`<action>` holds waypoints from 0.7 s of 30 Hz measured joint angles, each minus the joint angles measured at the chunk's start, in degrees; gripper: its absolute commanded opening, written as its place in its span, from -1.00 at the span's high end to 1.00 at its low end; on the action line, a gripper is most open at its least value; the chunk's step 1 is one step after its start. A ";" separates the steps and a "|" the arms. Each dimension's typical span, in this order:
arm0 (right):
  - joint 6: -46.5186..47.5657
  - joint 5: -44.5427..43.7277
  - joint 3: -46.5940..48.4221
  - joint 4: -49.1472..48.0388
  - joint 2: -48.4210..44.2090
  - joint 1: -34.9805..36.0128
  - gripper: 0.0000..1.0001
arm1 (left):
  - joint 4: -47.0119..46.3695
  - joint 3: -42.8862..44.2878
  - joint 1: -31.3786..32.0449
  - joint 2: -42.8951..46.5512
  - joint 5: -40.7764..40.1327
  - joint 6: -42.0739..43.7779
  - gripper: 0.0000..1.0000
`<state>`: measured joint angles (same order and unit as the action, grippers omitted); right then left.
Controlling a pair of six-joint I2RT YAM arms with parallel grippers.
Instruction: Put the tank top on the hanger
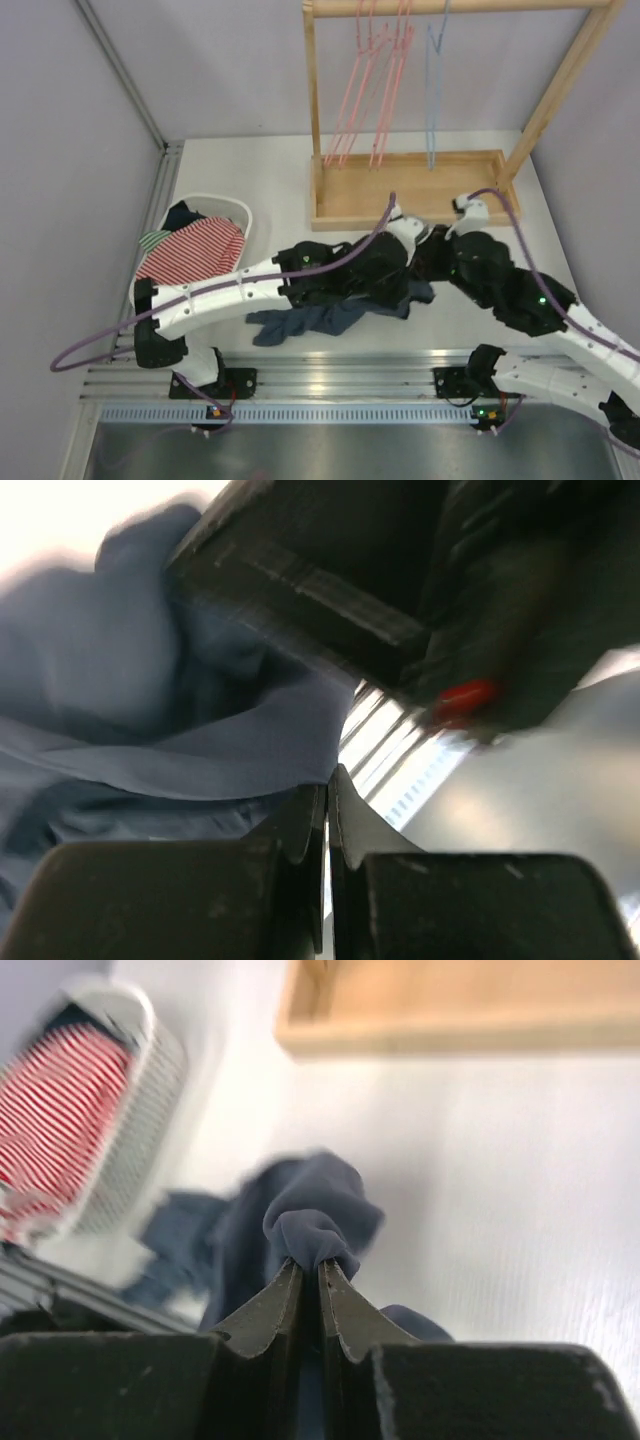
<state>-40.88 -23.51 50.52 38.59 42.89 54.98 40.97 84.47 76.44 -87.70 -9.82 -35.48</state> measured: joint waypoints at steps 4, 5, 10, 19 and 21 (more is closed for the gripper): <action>4.35 -2.23 19.23 5.51 1.66 -4.66 0.83 | 5.90 29.51 0.04 -5.95 -2.27 2.01 1.00; 5.33 -2.82 23.80 6.60 2.36 -5.35 0.83 | 7.76 35.56 0.07 -6.99 -3.17 2.27 1.00; 8.68 -5.03 38.23 11.19 5.66 -6.05 0.83 | 13.49 44.59 0.00 -3.93 -9.99 1.88 1.00; 9.38 -4.28 36.81 16.72 13.92 -6.16 0.84 | 22.56 28.20 -3.82 11.15 -17.92 -3.48 1.00; 9.40 -3.37 36.83 16.63 15.72 -6.23 0.84 | 22.60 27.10 -4.37 12.81 -18.16 -4.07 1.00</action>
<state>-31.48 -26.87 87.35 55.22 58.61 48.75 63.57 111.57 72.07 -74.89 -27.99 -39.55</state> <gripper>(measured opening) 0.087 0.013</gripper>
